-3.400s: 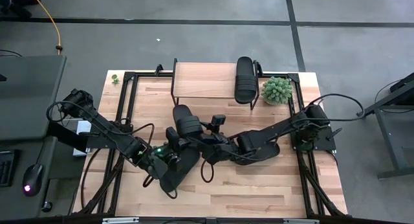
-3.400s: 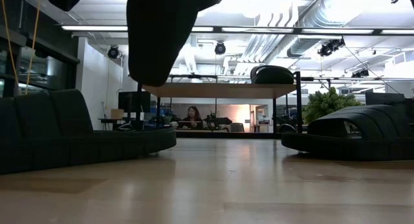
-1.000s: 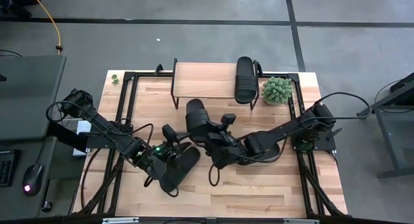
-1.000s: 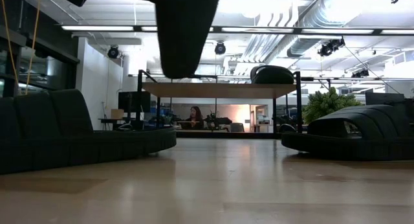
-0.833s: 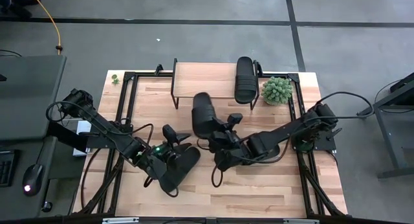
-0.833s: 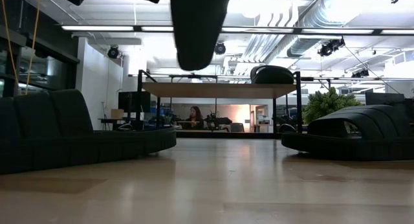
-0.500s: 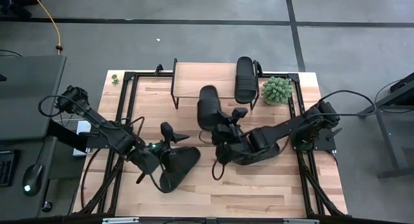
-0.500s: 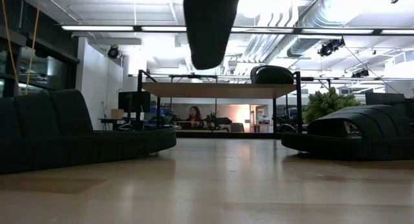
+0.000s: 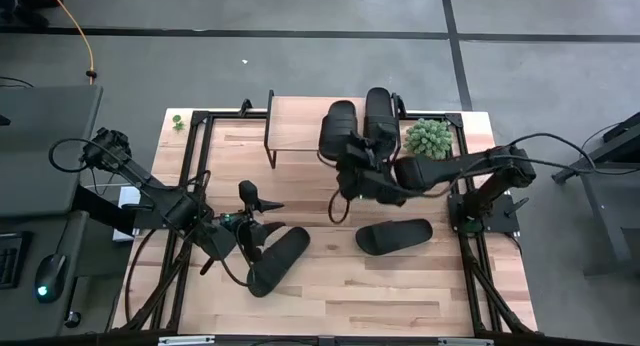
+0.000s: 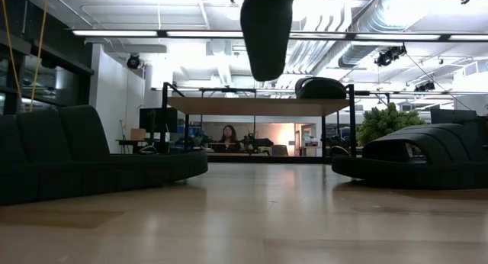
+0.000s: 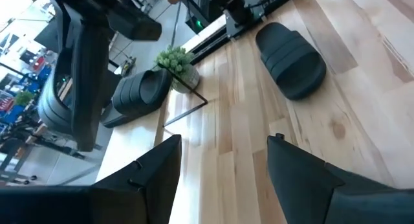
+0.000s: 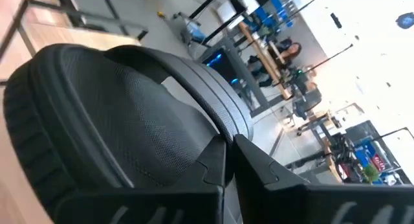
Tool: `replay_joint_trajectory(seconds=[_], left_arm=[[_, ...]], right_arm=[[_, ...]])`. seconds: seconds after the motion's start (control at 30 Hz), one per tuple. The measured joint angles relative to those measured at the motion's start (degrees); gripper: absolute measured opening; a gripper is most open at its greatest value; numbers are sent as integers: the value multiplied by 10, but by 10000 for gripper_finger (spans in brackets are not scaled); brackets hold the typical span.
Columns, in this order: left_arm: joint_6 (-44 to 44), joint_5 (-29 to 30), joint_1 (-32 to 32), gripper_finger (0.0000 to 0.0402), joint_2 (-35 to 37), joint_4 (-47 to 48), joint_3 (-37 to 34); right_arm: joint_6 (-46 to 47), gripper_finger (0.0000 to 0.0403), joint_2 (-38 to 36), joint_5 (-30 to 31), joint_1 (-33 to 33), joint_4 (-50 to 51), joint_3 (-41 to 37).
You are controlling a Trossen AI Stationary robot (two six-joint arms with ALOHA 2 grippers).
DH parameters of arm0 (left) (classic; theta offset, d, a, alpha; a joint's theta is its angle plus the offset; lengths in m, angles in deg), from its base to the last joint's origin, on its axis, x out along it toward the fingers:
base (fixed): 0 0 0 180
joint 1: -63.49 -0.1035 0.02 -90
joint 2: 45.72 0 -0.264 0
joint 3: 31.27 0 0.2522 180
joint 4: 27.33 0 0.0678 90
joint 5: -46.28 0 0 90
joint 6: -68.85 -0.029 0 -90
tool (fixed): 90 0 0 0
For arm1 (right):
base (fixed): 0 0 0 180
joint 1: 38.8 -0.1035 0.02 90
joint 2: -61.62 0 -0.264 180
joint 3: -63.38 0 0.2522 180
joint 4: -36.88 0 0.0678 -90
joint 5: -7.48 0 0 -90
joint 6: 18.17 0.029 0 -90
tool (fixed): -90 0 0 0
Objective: Pick and place slides into the shelf
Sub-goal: Put the black slipper on the shelf
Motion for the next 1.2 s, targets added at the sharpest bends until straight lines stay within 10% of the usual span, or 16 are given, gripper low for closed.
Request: replay_joint_trajectory(seconds=[0.53, 0.93, 1.2], left_arm=[[6, -109, -115, 211, 93, -55, -100], [7, -154, -135, 211, 113, -68, -111], [5, -154, -135, 211, 113, -68, -111]], right_arm=[[-163, 0, -15, -116, 129, -143, -17], [-256, 0, -79, -137, 158, -425, -242], [-229, 0, -92, -133, 156, -426, -293]])
